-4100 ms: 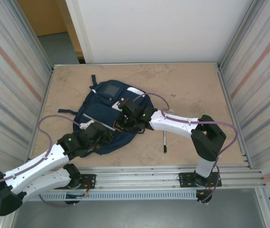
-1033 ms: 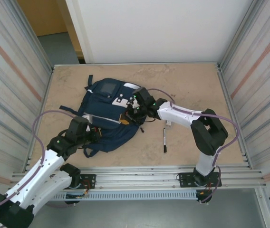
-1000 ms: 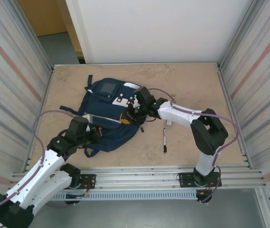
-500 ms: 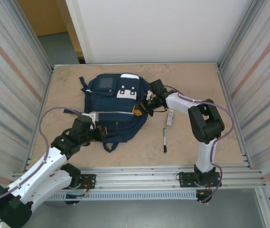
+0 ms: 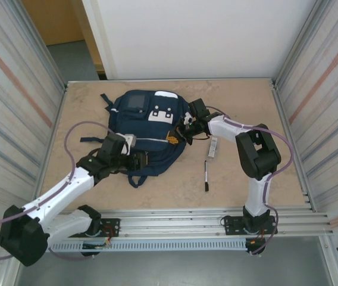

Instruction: Pack the student bag

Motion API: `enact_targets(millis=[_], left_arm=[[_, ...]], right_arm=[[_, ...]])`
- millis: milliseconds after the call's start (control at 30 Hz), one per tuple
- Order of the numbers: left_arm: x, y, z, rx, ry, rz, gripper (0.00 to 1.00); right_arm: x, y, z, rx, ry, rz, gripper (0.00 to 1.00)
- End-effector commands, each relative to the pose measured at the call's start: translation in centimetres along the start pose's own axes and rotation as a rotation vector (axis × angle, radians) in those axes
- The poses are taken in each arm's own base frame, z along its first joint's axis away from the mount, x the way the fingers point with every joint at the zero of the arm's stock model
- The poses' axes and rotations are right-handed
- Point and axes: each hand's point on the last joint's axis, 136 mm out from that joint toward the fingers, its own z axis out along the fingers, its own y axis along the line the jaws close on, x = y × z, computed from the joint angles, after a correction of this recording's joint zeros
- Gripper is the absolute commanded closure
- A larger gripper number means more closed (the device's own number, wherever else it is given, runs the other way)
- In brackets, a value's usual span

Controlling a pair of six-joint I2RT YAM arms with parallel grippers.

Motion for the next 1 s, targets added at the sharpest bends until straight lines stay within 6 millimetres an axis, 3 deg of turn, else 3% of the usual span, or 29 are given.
enact_targets(millis=[0,167,267,367,433,500,600,700,767,967], left_arm=[[-1.5,-0.6,0.5,-0.041,-0.011,0.076,0.38],[-2.0,-0.4,2.4,-0.168,0.057,0.119,0.38],[-2.0,1.0,3.4,-0.268,0.086,0.088,0.42],[-2.0,2.3,4.1,-0.354,0.104,0.062,0.51],[-1.7,2.0,4.7,-0.332,0.123,0.053,0.61],[-1.2,1.4,5.1,-0.301,0.138,0.039,0.61],[-0.6,1.2,5.3,-0.286,0.143,0.025,0.65],[-0.1,1.9,5.5,-0.306,0.137,0.019,0.89],[0.0,2.5,5.3,-0.328,0.136,0.023,1.00],[0.0,3.6,3.6,-0.360,0.128,0.079,1.00]], right_arm=[[-0.1,1.5,-0.3,-0.014,-0.007,-0.050,1.00],[0.4,1.8,-0.2,-0.018,0.001,-0.056,1.00],[0.7,2.2,-0.2,-0.029,0.015,-0.060,1.00],[0.8,2.2,-0.3,-0.027,0.007,-0.066,1.00],[1.0,2.3,-0.2,-0.032,0.014,-0.070,1.00],[1.0,2.4,-0.4,-0.037,0.018,-0.070,1.00],[0.8,2.4,-0.5,-0.032,0.003,-0.074,1.00],[0.8,2.6,-0.4,-0.039,0.014,-0.071,1.00],[0.8,2.5,-0.5,-0.037,0.009,-0.070,1.00],[-0.4,2.6,-1.6,-0.042,0.014,-0.091,0.96]])
